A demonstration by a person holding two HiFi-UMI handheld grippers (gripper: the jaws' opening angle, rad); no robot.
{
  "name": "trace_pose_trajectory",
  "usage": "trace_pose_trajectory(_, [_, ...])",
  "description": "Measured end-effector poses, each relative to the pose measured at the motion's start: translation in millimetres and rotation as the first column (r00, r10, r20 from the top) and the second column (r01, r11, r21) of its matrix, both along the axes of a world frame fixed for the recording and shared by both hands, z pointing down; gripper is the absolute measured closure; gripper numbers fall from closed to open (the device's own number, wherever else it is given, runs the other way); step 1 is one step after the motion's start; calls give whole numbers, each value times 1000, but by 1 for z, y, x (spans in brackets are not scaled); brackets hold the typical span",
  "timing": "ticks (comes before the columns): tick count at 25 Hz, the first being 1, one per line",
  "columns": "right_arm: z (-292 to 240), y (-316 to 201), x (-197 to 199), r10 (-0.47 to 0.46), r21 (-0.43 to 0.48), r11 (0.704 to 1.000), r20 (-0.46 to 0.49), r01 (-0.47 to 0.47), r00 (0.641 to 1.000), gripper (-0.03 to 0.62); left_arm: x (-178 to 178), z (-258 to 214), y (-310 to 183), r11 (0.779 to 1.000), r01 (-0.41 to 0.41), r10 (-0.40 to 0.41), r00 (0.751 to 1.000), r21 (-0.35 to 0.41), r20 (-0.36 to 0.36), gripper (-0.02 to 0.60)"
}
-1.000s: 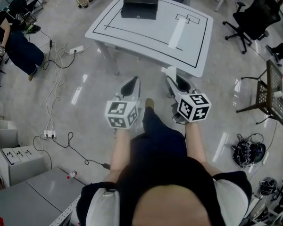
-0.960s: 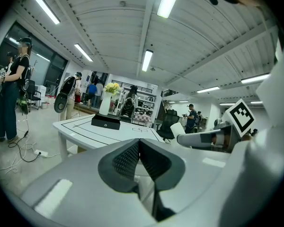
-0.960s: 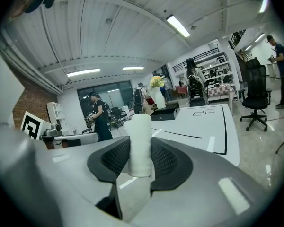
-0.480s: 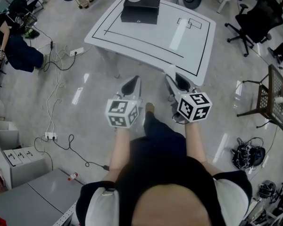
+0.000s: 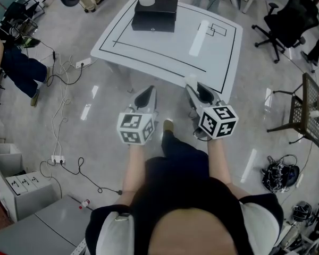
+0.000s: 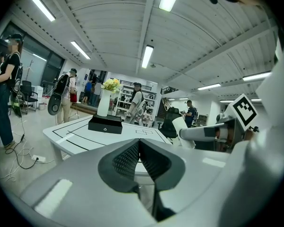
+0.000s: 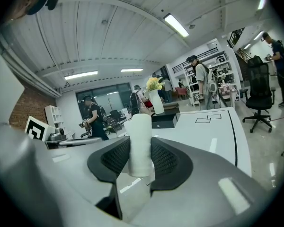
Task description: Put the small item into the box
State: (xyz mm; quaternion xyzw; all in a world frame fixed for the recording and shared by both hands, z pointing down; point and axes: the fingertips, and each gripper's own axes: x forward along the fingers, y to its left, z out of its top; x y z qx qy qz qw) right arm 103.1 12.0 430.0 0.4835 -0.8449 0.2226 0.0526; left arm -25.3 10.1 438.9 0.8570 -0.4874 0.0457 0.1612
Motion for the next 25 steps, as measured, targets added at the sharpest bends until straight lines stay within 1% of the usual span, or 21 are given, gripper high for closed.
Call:
trace_pose_trajectory(4, [-1, -17, -1, 7, -2, 1000, 25, -7, 1000, 457, 3, 3, -14, 1000, -18, 18, 1000, -4, 6, 572])
trace_pose_trajectory(8, [1, -33, -6, 9, -3, 1000, 24, -9, 1000, 457, 1, 4, -28, 1000, -27, 27, 1000, -6, 8, 572])
trace_pose_trajectory(14, [-1, -57, -16, 1, -1, 1000, 23, -1, 1000, 457, -6, 3, -55, 1000, -27, 28, 1000, -8, 9, 573])
trace_pose_trajectory(25, [-5, -105, -11, 21, 4, 1000, 26, -21, 999, 457, -10, 6, -96, 1000, -23, 23, 1000, -19, 7, 572])
